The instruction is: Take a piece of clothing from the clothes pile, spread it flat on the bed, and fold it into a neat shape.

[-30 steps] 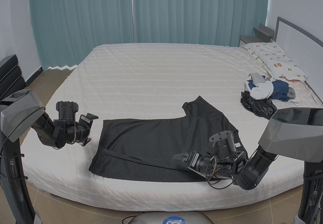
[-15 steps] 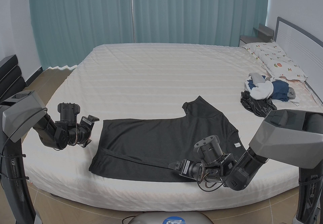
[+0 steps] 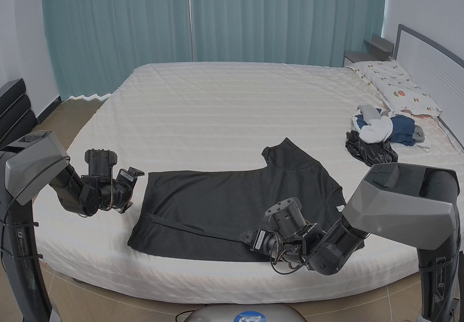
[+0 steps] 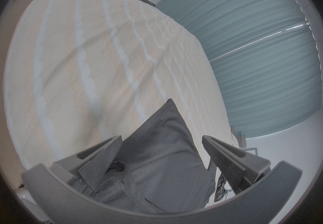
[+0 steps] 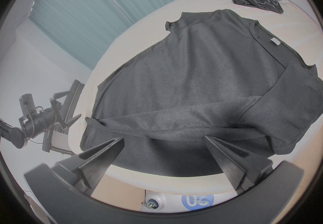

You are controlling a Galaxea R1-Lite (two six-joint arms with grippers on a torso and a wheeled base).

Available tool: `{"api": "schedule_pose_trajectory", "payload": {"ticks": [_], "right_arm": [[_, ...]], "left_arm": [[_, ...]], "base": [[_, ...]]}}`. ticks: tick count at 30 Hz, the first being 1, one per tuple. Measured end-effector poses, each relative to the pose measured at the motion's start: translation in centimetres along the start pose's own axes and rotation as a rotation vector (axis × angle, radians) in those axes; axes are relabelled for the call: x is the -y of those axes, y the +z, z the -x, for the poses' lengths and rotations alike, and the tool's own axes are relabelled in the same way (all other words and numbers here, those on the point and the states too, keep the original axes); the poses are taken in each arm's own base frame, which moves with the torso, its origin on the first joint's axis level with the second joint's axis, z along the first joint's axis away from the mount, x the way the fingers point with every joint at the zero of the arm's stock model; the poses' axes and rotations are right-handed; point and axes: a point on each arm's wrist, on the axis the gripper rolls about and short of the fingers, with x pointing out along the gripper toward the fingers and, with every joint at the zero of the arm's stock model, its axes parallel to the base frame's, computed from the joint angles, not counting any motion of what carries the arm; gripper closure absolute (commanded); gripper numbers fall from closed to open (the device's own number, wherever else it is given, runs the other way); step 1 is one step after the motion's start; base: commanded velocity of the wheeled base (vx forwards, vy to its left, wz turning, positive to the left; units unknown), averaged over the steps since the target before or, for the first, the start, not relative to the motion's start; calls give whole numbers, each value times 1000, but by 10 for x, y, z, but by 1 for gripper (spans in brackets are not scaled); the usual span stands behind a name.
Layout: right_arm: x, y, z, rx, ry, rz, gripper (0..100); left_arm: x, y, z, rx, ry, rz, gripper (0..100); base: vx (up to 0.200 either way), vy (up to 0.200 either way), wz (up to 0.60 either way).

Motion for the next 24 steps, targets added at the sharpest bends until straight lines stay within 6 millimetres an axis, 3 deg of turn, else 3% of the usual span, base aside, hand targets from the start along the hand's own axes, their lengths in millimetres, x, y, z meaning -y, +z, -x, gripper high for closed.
{"api": "schedule_pose_trajectory", "payload": {"ticks": [7,17,24], "right_arm": [[-3,3,-7,23,-43,-8,0],[1,33,-23,131,-46,-99,0],[1,40,-29,149,-32,-112,0]], "left_arm": [[-1,0,0,-1,2,0,0],[-1,0,0,-1,2,0,0],[0,0,0,-1,2,0,0]], "base": [[0,0,0],[0,0,0],[0,0,0]]}}
